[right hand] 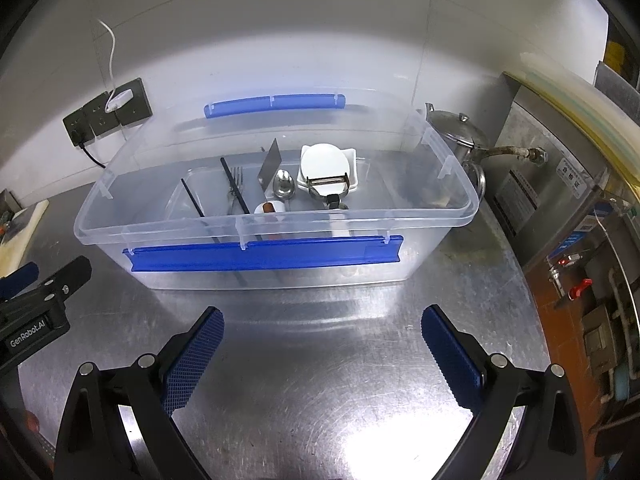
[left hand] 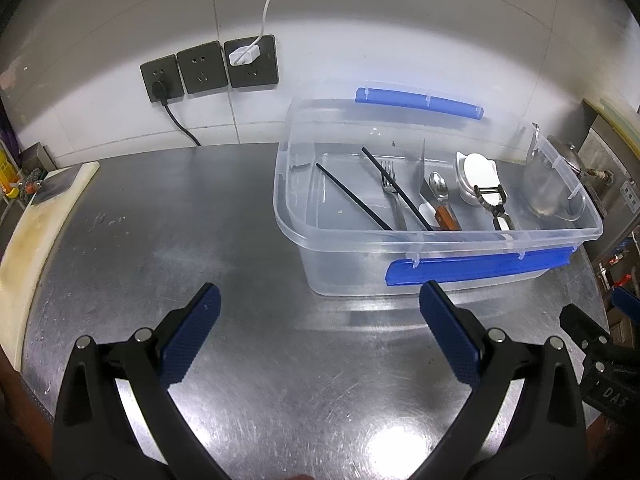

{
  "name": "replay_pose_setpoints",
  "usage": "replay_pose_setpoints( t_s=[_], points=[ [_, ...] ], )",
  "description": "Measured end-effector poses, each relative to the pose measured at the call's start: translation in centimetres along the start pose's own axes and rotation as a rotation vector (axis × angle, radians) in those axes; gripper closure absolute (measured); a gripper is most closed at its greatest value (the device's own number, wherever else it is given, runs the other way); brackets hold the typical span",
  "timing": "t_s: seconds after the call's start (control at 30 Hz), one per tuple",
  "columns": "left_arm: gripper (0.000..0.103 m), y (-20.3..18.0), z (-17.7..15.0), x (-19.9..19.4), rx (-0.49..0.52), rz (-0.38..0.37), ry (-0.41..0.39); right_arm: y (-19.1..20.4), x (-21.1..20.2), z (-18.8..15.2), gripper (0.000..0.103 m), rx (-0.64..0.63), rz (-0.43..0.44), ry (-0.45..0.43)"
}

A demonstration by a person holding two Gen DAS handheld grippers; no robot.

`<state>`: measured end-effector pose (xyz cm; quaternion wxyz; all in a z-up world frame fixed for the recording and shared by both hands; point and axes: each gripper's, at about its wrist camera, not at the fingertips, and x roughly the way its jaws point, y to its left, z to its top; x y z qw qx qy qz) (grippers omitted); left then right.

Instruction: Organize utensils

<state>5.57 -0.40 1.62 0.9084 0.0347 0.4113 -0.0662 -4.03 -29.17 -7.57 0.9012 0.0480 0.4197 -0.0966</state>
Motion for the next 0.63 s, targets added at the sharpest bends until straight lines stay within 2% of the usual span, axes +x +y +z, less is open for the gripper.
replay_pose_setpoints(
  t_s=[0.63],
  points=[
    [0.007,-0.44,-0.11,-0.06,0.018,-0.003,-0.002,0.33,0.11,-0.44,0.005,-0.008,0.012,0.013]
  ],
)
